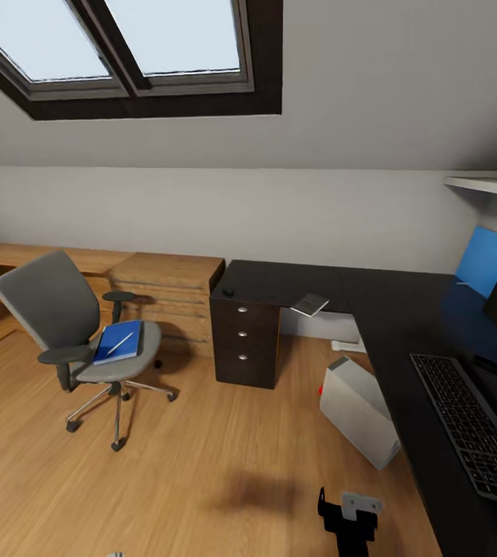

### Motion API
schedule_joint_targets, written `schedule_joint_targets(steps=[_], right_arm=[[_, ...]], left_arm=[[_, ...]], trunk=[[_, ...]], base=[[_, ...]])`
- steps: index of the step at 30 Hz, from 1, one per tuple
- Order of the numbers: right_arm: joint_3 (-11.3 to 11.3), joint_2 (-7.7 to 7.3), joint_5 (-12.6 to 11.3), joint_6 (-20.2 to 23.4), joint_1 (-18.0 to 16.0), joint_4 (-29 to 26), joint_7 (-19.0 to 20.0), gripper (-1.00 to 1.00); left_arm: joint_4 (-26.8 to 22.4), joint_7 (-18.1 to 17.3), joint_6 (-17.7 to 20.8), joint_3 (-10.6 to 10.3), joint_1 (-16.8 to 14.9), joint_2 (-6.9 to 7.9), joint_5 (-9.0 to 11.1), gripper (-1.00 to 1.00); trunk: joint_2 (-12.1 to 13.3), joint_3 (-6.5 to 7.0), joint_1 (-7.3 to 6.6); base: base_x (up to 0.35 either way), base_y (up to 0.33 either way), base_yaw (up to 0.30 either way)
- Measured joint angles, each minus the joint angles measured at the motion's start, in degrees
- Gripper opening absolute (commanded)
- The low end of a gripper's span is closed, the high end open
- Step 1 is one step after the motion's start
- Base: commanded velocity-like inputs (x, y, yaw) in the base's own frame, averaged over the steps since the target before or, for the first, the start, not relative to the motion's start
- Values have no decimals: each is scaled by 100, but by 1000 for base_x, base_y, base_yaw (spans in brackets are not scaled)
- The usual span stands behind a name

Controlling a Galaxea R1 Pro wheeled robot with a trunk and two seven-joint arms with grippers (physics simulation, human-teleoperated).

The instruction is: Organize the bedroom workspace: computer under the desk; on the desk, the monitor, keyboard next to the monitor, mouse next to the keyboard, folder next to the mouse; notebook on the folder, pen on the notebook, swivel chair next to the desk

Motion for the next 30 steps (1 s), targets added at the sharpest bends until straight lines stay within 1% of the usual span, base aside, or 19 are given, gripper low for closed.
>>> schedule_joint_targets(steps=[22, 28, 29, 30], right_arm=[[30, 13, -12, -134, 0, 18, -7, 100], [27, 8, -12, -136, 0, 8, -7, 100], [27, 7, -11, -136, 0, 5, -7, 100], [38, 13, -4, -136, 0, -3, -7, 100]], left_arm=[[0, -5, -8, 1, 0, -16, 0, 100], [1, -5, -14, 0, 0, -20, -5, 100], [1, -5, -14, -5, 0, -21, -6, 100], [1, -3, -16, -86, 0, -22, -7, 100]], trunk=[[0, 0, 0], [0, 0, 0], [0, 0, 0], [0, 0, 1]], base=[[331, 81, 0], [328, 22, 0], [225, 1, 0], [238, 1, 0]])
